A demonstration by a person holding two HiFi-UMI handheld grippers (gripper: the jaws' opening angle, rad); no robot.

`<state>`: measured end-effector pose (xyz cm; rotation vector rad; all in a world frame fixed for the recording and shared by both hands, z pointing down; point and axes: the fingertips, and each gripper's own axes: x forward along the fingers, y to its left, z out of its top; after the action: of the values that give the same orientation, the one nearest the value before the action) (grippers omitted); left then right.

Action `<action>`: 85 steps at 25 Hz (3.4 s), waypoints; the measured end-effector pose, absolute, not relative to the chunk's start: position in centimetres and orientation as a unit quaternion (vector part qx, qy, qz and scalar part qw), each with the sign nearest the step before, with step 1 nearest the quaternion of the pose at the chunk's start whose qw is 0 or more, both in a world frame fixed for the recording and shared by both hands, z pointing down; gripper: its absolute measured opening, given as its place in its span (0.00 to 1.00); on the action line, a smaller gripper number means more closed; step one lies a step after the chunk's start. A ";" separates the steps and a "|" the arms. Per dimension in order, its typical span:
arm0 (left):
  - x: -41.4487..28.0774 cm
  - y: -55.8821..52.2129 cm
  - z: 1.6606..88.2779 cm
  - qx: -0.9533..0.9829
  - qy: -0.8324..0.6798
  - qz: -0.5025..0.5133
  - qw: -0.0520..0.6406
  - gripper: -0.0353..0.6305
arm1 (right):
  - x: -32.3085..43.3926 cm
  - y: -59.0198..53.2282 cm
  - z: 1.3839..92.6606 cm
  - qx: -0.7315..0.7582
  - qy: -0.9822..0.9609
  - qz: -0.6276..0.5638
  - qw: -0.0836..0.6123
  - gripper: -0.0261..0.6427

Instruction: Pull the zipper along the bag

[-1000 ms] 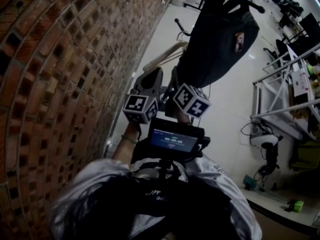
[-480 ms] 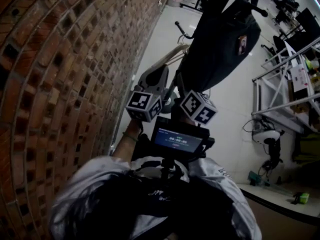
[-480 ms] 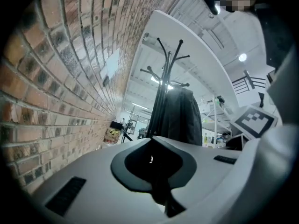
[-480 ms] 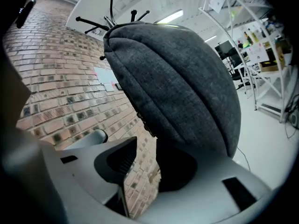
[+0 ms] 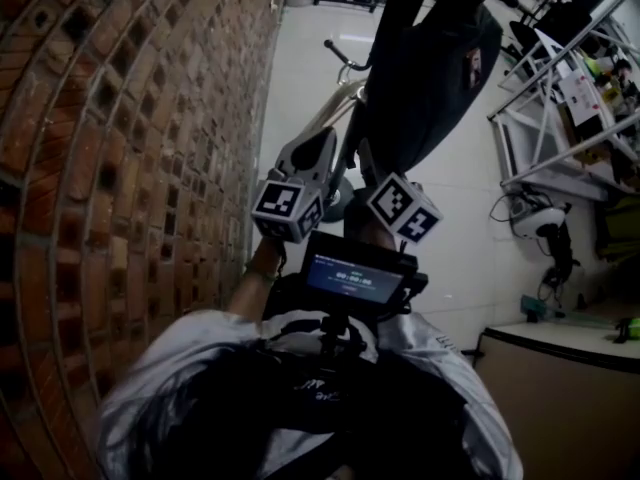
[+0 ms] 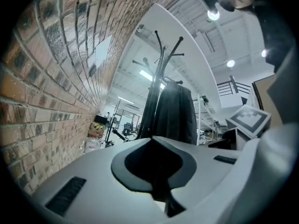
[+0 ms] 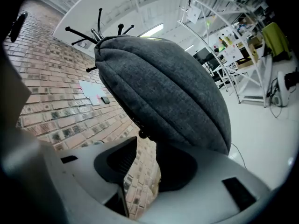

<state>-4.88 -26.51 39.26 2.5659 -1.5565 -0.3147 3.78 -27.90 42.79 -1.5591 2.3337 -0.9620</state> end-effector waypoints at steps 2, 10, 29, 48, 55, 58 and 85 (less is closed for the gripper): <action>-4.5 -26.6 39.1 0.853 -0.507 -0.102 0.062 0.07 | 4.0 -27.9 42.5 -0.526 0.781 -0.325 0.090 0.25; -3.2 -26.6 39.3 0.867 -0.485 -0.096 0.064 0.07 | 3.5 -27.3 40.4 -0.503 0.802 -0.295 0.129 0.19; -3.8 -27.0 39.9 0.862 -0.493 -0.092 0.075 0.07 | 3.8 -27.3 39.3 -0.492 0.811 -0.287 0.133 0.02; -2.5 -27.4 40.4 0.872 -0.474 -0.093 0.080 0.07 | 2.9 -25.4 38.7 -0.469 0.812 -0.321 0.132 0.03; -2.4 -27.5 40.4 0.873 -0.472 -0.094 0.082 0.07 | 2.9 -25.6 38.4 -0.462 0.803 -0.346 0.148 0.03; -2.2 -27.5 40.5 0.873 -0.471 -0.096 0.081 0.07 | 3.1 -25.8 37.8 -0.462 0.801 -0.348 0.156 0.03; 0.3 -27.2 41.4 0.886 -0.443 -0.099 0.089 0.07 | 2.3 -26.2 31.8 -0.451 0.816 -0.328 0.152 0.08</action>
<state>0.29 -27.25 41.42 2.6369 -1.3183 -0.2941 2.31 -26.19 31.77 -1.2958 2.3421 -0.9411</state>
